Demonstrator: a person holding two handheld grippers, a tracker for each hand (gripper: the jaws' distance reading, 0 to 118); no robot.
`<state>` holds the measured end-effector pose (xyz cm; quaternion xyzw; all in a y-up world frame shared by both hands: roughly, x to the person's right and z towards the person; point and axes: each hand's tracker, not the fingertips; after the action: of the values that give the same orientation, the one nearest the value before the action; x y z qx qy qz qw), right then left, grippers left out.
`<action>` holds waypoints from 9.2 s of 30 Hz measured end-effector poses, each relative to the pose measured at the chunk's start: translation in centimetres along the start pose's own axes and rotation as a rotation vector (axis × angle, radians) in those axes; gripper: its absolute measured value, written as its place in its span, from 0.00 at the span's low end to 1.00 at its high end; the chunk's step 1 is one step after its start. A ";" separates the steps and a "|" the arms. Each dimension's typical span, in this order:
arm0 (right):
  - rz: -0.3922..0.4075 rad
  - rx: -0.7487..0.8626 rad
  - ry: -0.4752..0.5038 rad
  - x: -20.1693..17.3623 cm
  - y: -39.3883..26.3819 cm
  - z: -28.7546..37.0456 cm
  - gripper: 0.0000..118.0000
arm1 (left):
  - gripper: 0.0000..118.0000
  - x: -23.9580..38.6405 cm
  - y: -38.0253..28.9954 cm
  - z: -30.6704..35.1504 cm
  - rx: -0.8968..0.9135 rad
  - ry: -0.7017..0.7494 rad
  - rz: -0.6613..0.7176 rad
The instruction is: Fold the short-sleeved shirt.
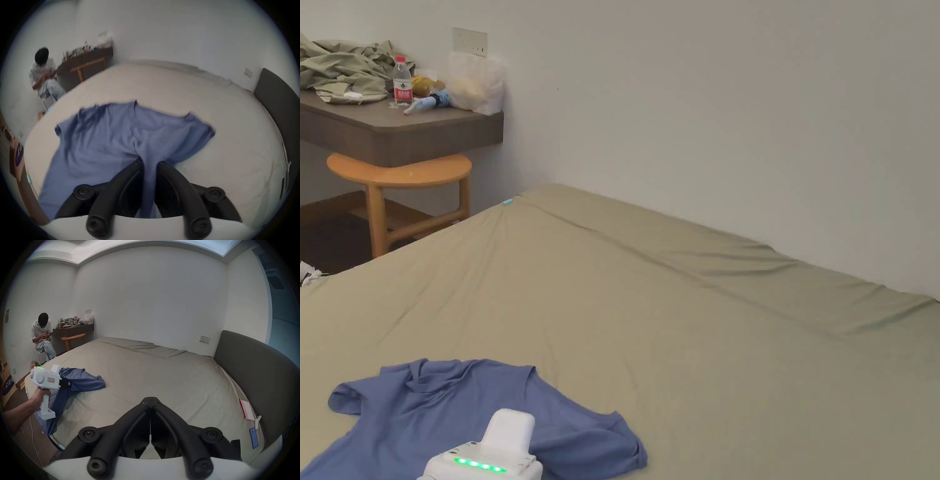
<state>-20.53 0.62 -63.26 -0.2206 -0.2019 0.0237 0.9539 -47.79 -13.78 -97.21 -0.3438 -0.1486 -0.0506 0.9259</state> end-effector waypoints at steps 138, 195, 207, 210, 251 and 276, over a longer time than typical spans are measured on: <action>-0.229 0.302 -0.004 30.9 37.7 8.5 0.12 | 0.03 2.9 36.7 34.2 0.590 -0.288 0.027; -0.153 -0.479 0.095 23.6 -11.9 -21.6 0.12 | 0.03 0.0 -0.9 -1.4 -0.063 -0.244 0.200; -0.202 -0.610 0.164 24.0 -18.9 -8.8 0.12 | 0.03 -3.4 -11.1 8.8 -0.224 -0.269 0.121; -0.238 -0.645 0.154 24.2 -21.2 -5.7 0.12 | 0.03 -4.1 -14.7 11.1 -0.258 -0.256 0.135; -0.387 -0.539 0.254 19.8 -24.9 0.0 0.21 | 0.11 0.2 -17.7 12.6 -0.279 -0.250 -0.113; -0.485 -0.626 0.206 23.4 -17.4 -21.3 0.22 | 0.17 5.1 -4.6 -3.0 -0.355 -0.261 -0.011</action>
<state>8.65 -20.68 -64.49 -0.4474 -0.1492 -0.2869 0.8338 -43.08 -19.18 -94.91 -0.5040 -0.2578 -0.0361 0.8235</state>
